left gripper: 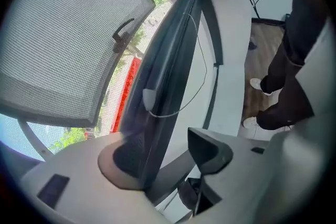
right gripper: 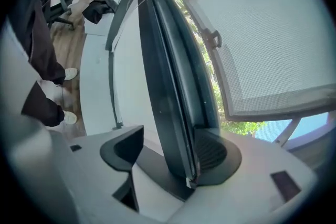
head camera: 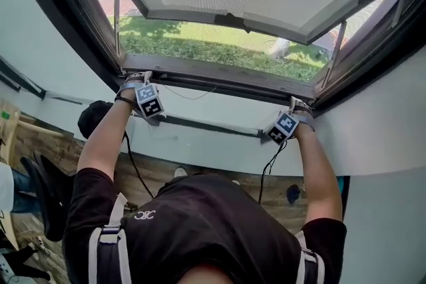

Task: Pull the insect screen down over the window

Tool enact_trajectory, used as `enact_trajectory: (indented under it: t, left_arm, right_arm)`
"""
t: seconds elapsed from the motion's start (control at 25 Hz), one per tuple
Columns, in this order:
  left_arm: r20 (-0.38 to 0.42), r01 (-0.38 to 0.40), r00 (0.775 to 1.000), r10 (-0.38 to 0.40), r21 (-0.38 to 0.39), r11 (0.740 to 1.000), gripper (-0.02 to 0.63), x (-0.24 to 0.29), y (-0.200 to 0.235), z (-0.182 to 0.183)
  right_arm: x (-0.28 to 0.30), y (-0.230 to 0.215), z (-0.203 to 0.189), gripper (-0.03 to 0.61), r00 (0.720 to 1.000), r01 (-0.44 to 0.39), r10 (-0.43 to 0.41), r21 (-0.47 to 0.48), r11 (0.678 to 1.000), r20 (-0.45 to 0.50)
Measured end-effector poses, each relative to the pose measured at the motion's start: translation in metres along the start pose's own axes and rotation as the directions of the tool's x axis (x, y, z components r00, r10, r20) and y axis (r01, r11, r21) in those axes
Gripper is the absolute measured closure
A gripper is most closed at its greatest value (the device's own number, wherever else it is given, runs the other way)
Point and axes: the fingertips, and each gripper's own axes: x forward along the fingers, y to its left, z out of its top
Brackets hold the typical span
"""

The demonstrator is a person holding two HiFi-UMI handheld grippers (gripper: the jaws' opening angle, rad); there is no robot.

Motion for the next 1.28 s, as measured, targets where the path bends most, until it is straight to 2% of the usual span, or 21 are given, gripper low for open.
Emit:
enact_trajectory:
  t: [0.12,0.2,0.28,0.32,0.36,0.4,0.48,0.52,0.6,0.68,0.72,0.76,0.84,0.96,1.0,1.08,1.16,1.28]
  left_arm:
    - [0.007,-0.017,1.000,0.017,-0.007,1.000,0.351,-0.001,0.000,0.000]
    - [0.015,-0.016,1.000,0.016,-0.034,0.999,0.332,-0.003,-0.001,0.000]
    - [0.040,-0.010,0.999,0.015,-0.110,0.994,0.332,-0.009,0.003,0.003]
    - [0.072,0.002,0.997,0.011,-0.179,0.984,0.343,-0.013,0.005,0.006]
    - [0.119,0.026,0.993,0.007,-0.271,0.962,0.358,-0.017,0.006,0.012]
    - [0.177,0.062,0.984,0.005,-0.375,0.925,0.361,-0.025,0.008,0.019]
    - [0.278,0.132,0.960,0.034,-0.555,0.821,0.394,-0.045,0.015,0.034]
    - [0.307,0.148,0.950,0.064,-0.621,0.770,0.434,-0.056,0.018,0.038]
    - [0.347,0.164,0.928,0.137,-0.710,0.684,0.496,-0.077,0.024,0.045]
    - [0.382,0.178,0.899,0.212,-0.763,0.622,0.536,-0.097,0.031,0.056]
    - [0.395,0.184,0.886,0.242,-0.779,0.599,0.548,-0.105,0.032,0.061]
    - [0.405,0.185,0.873,0.271,-0.790,0.584,0.549,-0.112,0.035,0.066]
    - [0.422,0.181,0.844,0.332,-0.807,0.562,0.597,-0.130,0.041,0.076]
    - [0.455,0.203,0.793,0.406,-0.825,0.527,0.611,-0.160,0.051,0.095]
    - [0.466,0.210,0.776,0.426,-0.826,0.523,0.612,-0.171,0.053,0.102]
    - [0.486,0.215,0.737,0.469,-0.827,0.519,0.612,-0.193,0.058,0.116]
    - [0.501,0.227,0.692,0.520,-0.835,0.501,0.612,-0.215,0.065,0.128]
    - [0.518,0.271,0.630,0.579,-0.845,0.461,0.613,-0.243,0.071,0.141]
  right_arm:
    - [-0.003,-0.003,0.003,0.270,1.000,0.024,-0.025,0.046,0.999,0.016]
    - [-0.005,-0.007,0.006,0.270,0.997,0.053,-0.057,0.076,0.996,0.048]
    - [-0.007,-0.010,0.009,0.270,0.993,0.071,-0.081,0.110,0.991,0.090]
    - [-0.009,-0.010,0.011,0.270,0.990,0.071,-0.087,0.137,0.988,0.112]
    - [-0.012,-0.012,0.013,0.276,0.986,0.072,-0.098,0.180,0.981,0.139]
    - [-0.016,-0.015,0.017,0.287,0.978,0.073,-0.116,0.238,0.968,0.171]
    - [-0.034,-0.022,0.029,0.333,0.958,0.046,-0.146,0.367,0.929,0.248]
    - [-0.047,-0.025,0.039,0.358,0.945,0.005,-0.146,0.432,0.902,0.294]
    - [-0.073,-0.028,0.060,0.398,0.908,-0.115,-0.139,0.553,0.825,0.396]
    - [-0.085,-0.029,0.073,0.427,0.863,-0.222,-0.156,0.638,0.737,0.480]
    - [-0.090,-0.030,0.078,0.441,0.842,-0.264,-0.172,0.668,0.696,0.512]
    - [-0.097,-0.033,0.084,0.448,0.821,-0.298,-0.191,0.689,0.660,0.538]
    - [-0.117,-0.043,0.096,0.473,0.783,-0.339,-0.238,0.714,0.612,0.575]
    - [-0.148,-0.060,0.112,0.528,0.735,-0.358,-0.313,0.736,0.575,0.602]
    - [-0.158,-0.066,0.115,0.528,0.719,-0.363,-0.340,0.745,0.560,0.606]
    - [-0.178,-0.079,0.120,0.571,0.684,-0.381,-0.396,0.763,0.522,0.613]
    - [-0.198,-0.089,0.125,0.572,0.647,-0.409,-0.438,0.770,0.490,0.623]
    - [-0.223,-0.100,0.130,0.572,0.592,-0.440,-0.496,0.770,0.461,0.635]
